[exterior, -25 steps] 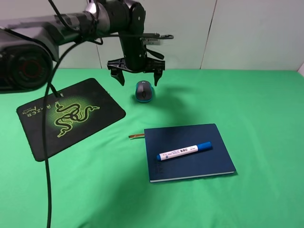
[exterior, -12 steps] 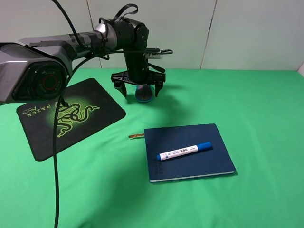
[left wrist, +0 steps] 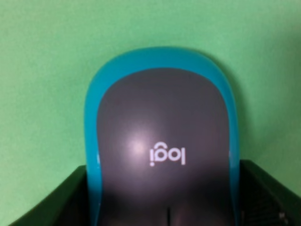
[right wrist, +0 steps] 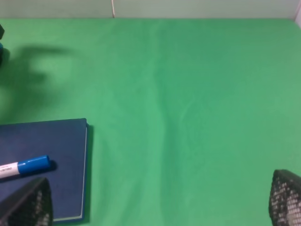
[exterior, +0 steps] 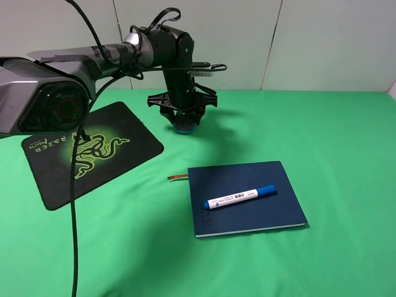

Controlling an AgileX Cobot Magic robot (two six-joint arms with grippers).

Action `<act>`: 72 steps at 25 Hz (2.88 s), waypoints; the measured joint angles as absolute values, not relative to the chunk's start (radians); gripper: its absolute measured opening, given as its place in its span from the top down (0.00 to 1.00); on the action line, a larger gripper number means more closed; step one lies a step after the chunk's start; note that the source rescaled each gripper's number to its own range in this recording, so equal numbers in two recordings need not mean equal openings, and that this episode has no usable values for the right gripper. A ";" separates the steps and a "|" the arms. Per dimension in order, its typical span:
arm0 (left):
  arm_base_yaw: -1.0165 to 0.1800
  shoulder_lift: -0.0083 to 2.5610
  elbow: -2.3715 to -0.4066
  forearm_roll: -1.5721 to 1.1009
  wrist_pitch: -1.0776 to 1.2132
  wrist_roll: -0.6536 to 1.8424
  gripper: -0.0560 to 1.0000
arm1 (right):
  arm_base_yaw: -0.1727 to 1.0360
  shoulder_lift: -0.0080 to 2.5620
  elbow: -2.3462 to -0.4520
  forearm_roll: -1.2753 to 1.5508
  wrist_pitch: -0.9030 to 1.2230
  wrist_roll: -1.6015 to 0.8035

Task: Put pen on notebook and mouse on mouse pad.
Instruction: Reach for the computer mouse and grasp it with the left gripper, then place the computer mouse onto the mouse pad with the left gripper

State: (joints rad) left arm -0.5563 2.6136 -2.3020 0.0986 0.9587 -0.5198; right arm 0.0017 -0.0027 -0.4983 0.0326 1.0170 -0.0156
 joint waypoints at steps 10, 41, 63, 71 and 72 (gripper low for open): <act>-0.556 2.583 -2.381 0.122 1.141 -0.496 0.46 | 0.002 -0.003 -0.498 0.033 1.017 -0.016; -0.392 2.036 -1.584 0.173 0.984 -0.344 0.46 | 0.002 -0.003 -0.498 0.033 1.017 -0.016; -0.348 1.971 -1.098 0.332 0.416 -0.414 0.46 | 0.002 -0.003 -0.498 0.033 1.017 -0.016; -0.348 1.971 -1.098 0.332 0.416 -0.439 0.46 | 0.002 -0.003 -0.498 0.033 1.017 -0.016; -0.348 1.971 -1.098 0.332 0.416 -0.446 0.45 | 0.002 -0.003 -0.498 0.033 1.017 -0.016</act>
State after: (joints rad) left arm -0.3479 1.9706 -1.0984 0.3322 0.4156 -0.4465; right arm 0.0017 -0.0027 -0.4983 0.0326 1.0170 -0.0156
